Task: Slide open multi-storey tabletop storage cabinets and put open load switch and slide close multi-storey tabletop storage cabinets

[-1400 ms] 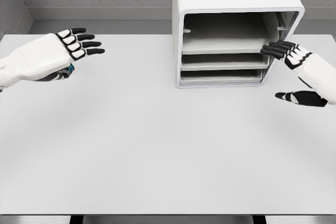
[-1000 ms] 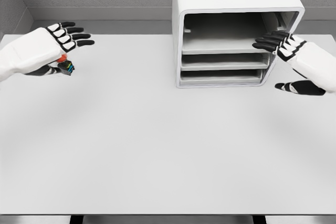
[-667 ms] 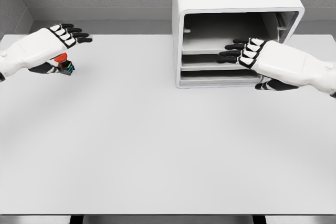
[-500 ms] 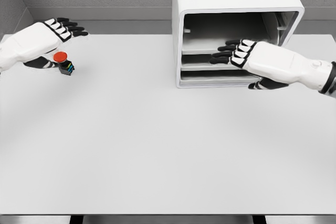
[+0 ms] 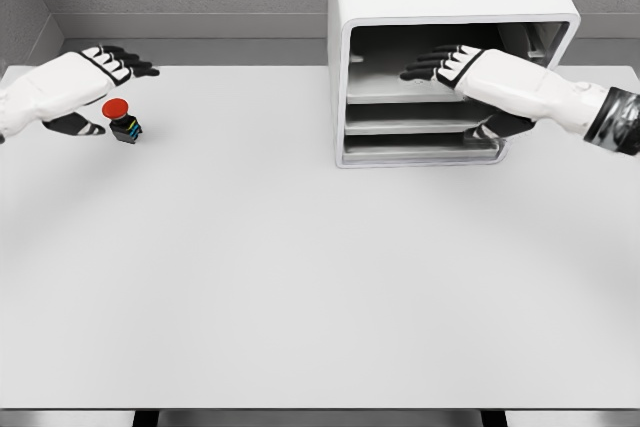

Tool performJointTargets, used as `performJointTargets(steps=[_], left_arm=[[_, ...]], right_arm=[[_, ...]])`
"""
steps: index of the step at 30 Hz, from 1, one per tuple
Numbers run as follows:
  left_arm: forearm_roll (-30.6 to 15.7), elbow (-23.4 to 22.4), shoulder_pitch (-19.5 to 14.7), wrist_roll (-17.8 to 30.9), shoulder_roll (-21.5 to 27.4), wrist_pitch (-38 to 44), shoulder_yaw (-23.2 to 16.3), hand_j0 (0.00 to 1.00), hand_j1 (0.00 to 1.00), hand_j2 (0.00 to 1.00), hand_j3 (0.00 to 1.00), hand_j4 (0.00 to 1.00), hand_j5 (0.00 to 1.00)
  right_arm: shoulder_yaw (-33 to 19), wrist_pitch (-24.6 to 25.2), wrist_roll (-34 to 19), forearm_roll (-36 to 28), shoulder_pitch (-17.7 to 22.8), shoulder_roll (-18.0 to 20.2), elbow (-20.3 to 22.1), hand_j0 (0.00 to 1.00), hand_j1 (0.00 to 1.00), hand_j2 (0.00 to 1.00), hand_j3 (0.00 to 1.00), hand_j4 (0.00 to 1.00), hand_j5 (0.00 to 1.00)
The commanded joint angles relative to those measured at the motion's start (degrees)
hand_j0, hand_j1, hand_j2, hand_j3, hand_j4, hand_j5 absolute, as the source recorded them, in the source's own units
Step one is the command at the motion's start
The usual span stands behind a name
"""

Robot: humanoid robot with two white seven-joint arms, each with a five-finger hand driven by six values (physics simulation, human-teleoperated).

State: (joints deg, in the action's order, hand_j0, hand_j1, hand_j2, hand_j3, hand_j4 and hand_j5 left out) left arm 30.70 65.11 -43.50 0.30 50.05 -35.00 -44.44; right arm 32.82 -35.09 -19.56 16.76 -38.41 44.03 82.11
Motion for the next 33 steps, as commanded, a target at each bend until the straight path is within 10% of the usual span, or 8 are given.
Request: performJointTargets(steps=[1, 11, 33], left_arm=[[-0.11, -1.56, -0.44, 0.05, -0.48, 0.00, -1.26, 0.97, 0.97, 0.97, 0.97, 0.97, 0.97], [1.12, -8.25, -3.87, 0.05, -3.65, 0.00, -4.96, 0.95, 0.95, 0.95, 0.95, 0.95, 0.95], [2.08, -16.95, -7.03, 1.45, -7.16, 0.00, -8.56, 0.88, 0.88, 0.88, 0.88, 0.88, 0.88]], right_arm=[[0.84, 0.09, -0.04, -0.23, -0.35, -1.57, -2.21, 1.00, 1.00, 1.00, 1.00, 1.00, 1.00], [2.42, 0.09, -1.17, 4.42, -2.02, -5.97, -7.75, 1.00, 1.00, 1.00, 1.00, 1.00, 1.00], [3.83, 0.09, -3.81, 8.20, -1.85, -3.07, -7.05, 1.00, 1.00, 1.00, 1.00, 1.00, 1.00]])
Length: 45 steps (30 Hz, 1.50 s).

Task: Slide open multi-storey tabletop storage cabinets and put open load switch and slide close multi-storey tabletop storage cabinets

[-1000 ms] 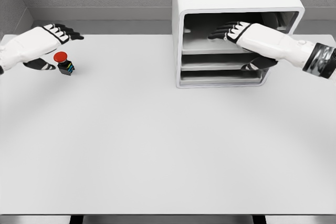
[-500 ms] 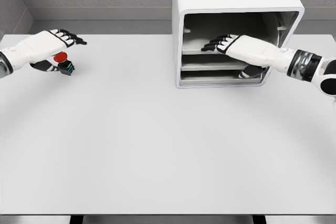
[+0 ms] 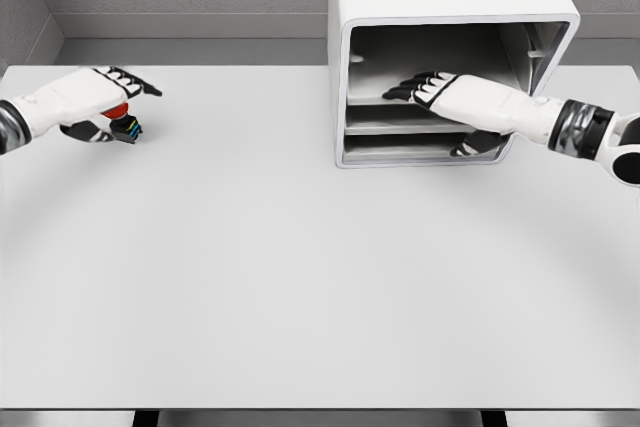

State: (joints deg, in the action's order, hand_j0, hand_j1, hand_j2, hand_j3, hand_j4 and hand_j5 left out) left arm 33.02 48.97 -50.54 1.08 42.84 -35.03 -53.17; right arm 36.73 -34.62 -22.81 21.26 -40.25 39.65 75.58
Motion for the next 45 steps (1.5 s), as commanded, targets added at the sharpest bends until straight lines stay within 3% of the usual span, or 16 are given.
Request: performJointTargets(steps=[1, 4, 6, 15, 36, 39, 45], left_arm=[[-0.24, -0.81, 0.00, 0.76, 0.05, 0.03, 0.17, 0.86, 0.86, 0.86, 0.86, 0.86, 0.86], [-0.24, -0.90, -0.09, 0.85, 0.05, 0.03, 0.17, 0.81, 0.81, 0.81, 0.81, 0.81, 0.81], [-0.24, -1.69, -0.44, 0.85, 0.05, 0.03, 0.17, 0.81, 0.81, 0.81, 0.81, 0.81, 0.81], [1.43, -4.59, -2.02, 0.85, -2.41, 0.03, 0.17, 0.81, 0.81, 0.81, 0.81, 0.81, 0.81], [3.54, -6.61, -2.28, 1.82, -3.21, 0.03, 0.17, 0.76, 0.76, 0.76, 0.76, 0.76, 0.76], [3.63, -6.87, -2.37, 1.99, -3.12, 0.03, 0.25, 0.70, 0.70, 0.70, 0.70, 0.70, 0.70], [3.63, -6.79, -2.37, 2.26, -3.12, 0.03, 0.34, 0.61, 0.61, 0.61, 0.61, 0.61, 0.61]], right_arm=[[-0.08, -0.38, -0.57, 3.70, 0.00, 1.48, -0.52, 1.00, 1.00, 1.00, 1.00, 1.00, 1.00], [-0.08, -0.38, -0.57, 3.70, 0.00, 2.62, 0.01, 1.00, 1.00, 1.00, 1.00, 1.00, 1.00], [-0.17, -0.38, -0.48, 3.62, 0.17, 4.99, 2.91, 1.00, 1.00, 1.00, 1.00, 1.00, 1.00], [-0.08, -0.38, -0.48, 3.35, 0.70, 7.28, 3.61, 1.00, 1.00, 1.00, 1.00, 1.00, 1.00], [-0.34, -0.38, 0.04, 2.47, 4.22, 18.79, 17.41, 1.00, 1.00, 1.00, 1.00, 1.00, 1.00], [-0.34, -0.38, 0.04, 0.01, 4.48, 22.48, 20.31, 1.00, 1.00, 1.00, 1.00, 1.00, 1.00], [-0.34, -0.38, 0.13, -2.36, 5.01, 26.09, 22.34, 1.00, 1.00, 1.00, 1.00, 1.00, 1.00]])
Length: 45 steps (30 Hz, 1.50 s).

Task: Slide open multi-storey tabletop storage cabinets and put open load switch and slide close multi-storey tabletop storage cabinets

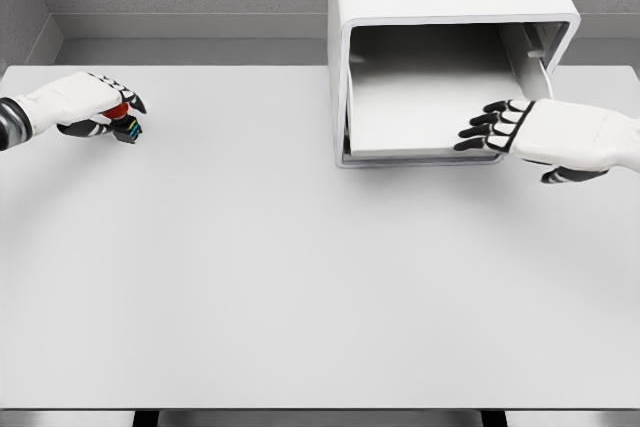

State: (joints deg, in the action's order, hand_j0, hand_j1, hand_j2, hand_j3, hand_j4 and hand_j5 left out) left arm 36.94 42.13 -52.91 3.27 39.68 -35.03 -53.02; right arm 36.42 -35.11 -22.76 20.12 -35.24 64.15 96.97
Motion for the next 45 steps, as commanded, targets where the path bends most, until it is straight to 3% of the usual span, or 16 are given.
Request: performJointTargets(steps=[1, 7, 12, 14, 16, 19, 25, 35, 37, 41, 45], left_arm=[[-0.29, -0.03, 0.00, 0.07, 0.04, 0.03, 0.20, 0.61, 0.61, 0.61, 0.61, 0.61, 0.61], [-0.38, 0.06, 0.09, 0.07, 0.04, 0.03, 0.20, 0.54, 0.54, 0.54, 0.54, 0.54, 0.54], [-0.47, 0.15, 0.09, -0.02, 0.04, 0.03, 0.29, 0.52, 0.52, 0.52, 0.52, 0.52, 0.52], [-0.47, 0.32, 0.17, 0.07, 0.04, 0.03, 0.46, 0.52, 0.52, 0.52, 0.52, 0.52, 0.52], [-0.64, 0.76, 0.26, -0.02, 0.13, 0.03, 0.64, 0.52, 0.52, 0.52, 0.52, 0.52, 0.52], [-0.73, 1.46, 0.26, 0.07, 0.39, 0.03, 0.81, 0.52, 0.52, 0.52, 0.52, 0.52, 0.52], [-0.73, 3.05, 0.53, 0.07, 0.66, 0.03, 1.25, 0.52, 0.52, 0.52, 0.52, 0.52, 0.52], [-0.56, 4.80, 0.62, 0.07, 0.66, 0.03, 1.25, 0.52, 0.52, 0.52, 0.52, 0.52, 0.52], [-0.47, 5.86, 0.62, 0.07, 0.75, 0.03, 1.25, 0.52, 0.52, 0.52, 0.52, 0.52, 0.52], [-0.29, 8.41, 0.70, 0.07, 1.01, 0.03, 1.16, 0.52, 0.52, 0.52, 0.52, 0.52, 0.52], [-0.03, 10.69, 0.79, 1.04, 1.45, 0.03, 1.16, 0.52, 0.52, 0.52, 0.52, 0.52, 0.52]], right_arm=[[-0.04, 0.11, 0.08, -2.10, 0.00, 2.29, 1.64, 1.00, 1.00, 1.00, 1.00, 1.00, 1.00], [-0.48, 0.11, 0.08, -8.34, 0.00, 7.39, 2.96, 1.00, 1.00, 1.00, 1.00, 1.00, 1.00], [-2.41, 0.11, 0.43, -8.86, 0.00, 7.65, 2.96, 1.00, 1.00, 1.00, 1.00, 1.00, 1.00], [-2.76, 0.11, 0.61, -13.26, 0.00, 9.32, 2.35, 0.99, 0.99, 0.99, 0.99, 0.99, 0.99], [-3.46, 0.11, 0.70, -13.35, 0.00, 10.29, 2.17, 0.92, 0.92, 0.92, 0.92, 0.92, 0.92], [-3.99, 0.11, 0.70, -13.44, 0.00, 11.69, 2.08, 0.71, 0.71, 0.71, 0.71, 0.71, 0.71], [-3.99, 0.11, 0.61, -14.40, 0.09, 14.51, 1.64, 0.64, 0.64, 0.64, 0.64, 0.64, 0.64], [-3.46, 0.11, 0.70, -15.19, 3.69, 13.98, 4.19, 0.64, 0.64, 0.64, 0.64, 0.64, 0.64], [-3.64, 0.11, 0.44, -15.11, 6.24, 12.40, 4.19, 0.64, 0.64, 0.64, 0.64, 0.64, 0.64], [-3.47, 0.11, 0.44, -15.02, 7.38, 11.17, 4.19, 0.64, 0.64, 0.64, 0.64, 0.64, 0.64], [-4.08, 0.11, -0.27, -11.94, 11.86, 6.42, 4.19, 0.64, 0.64, 0.64, 0.64, 0.64, 0.64]])
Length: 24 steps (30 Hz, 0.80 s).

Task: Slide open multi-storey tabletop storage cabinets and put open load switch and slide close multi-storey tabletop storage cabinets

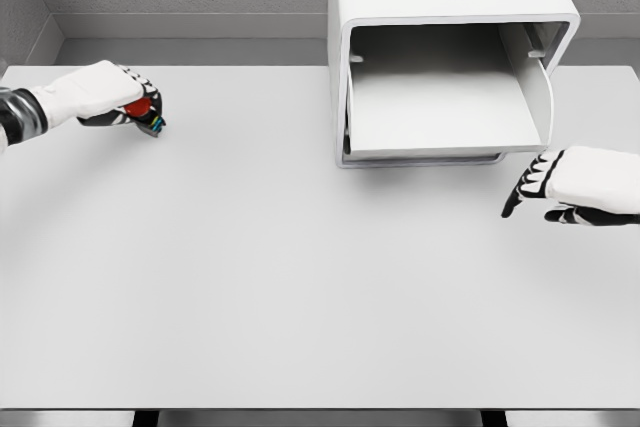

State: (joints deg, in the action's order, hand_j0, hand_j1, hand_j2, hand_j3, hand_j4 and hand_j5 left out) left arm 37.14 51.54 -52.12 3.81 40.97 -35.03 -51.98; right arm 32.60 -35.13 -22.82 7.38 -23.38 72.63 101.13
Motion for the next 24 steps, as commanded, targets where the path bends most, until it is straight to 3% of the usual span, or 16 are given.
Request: performJointTargets(steps=[1, 3, 6, 12, 15, 16, 24], left_arm=[[-0.31, 1.45, 0.00, 0.49, 0.43, 0.03, 0.13, 0.52, 0.52, 0.52, 0.52, 0.52, 0.52], [-0.22, 2.77, 0.00, 0.58, 0.52, 0.03, 0.13, 0.52, 0.52, 0.52, 0.52, 0.52, 0.52], [-0.13, 3.30, 0.00, 0.58, 0.52, 0.03, -0.13, 0.52, 0.52, 0.52, 0.52, 0.52, 0.52], [-0.13, 10.94, 1.14, 2.69, 1.13, 0.03, -0.22, 0.52, 0.52, 0.52, 0.52, 0.52, 0.52], [-0.13, 13.49, 1.23, 3.39, 1.13, 0.03, -0.22, 0.52, 0.52, 0.52, 0.52, 0.52, 0.52], [-0.13, 13.93, 1.23, 3.66, 1.13, 0.03, -0.22, 0.52, 0.52, 0.52, 0.52, 0.52, 0.52], [0.66, 17.45, 1.49, 3.74, 1.13, 0.03, -0.31, 0.52, 0.52, 0.52, 0.52, 0.52, 0.52]], right_arm=[[-0.35, 0.13, -0.21, 0.79, 0.00, -2.23, 0.03, 0.64, 0.64, 0.64, 0.64, 0.64, 0.64], [-0.17, 0.13, -1.61, 0.70, 0.09, -2.58, -0.06, 0.64, 0.64, 0.64, 0.64, 0.64, 0.64], [-0.17, 0.13, -5.48, 1.05, 2.28, -6.36, -0.50, 0.64, 0.64, 0.64, 0.64, 0.64, 0.64], [-0.69, 0.13, -5.66, 0.97, 3.25, -7.68, -0.41, 0.60, 0.60, 0.60, 0.60, 0.60, 0.60], [-2.72, 0.13, -5.65, 0.44, 3.86, -9.78, 0.03, 0.63, 0.63, 0.63, 0.63, 0.63, 0.63], [-3.25, 0.13, -5.92, 1.05, 6.41, -11.28, -0.15, 0.66, 0.66, 0.66, 0.66, 0.66, 0.66], [-4.39, 0.13, -7.59, 1.49, 8.96, -13.30, -1.38, 0.72, 0.72, 0.72, 0.72, 0.72, 0.72]])
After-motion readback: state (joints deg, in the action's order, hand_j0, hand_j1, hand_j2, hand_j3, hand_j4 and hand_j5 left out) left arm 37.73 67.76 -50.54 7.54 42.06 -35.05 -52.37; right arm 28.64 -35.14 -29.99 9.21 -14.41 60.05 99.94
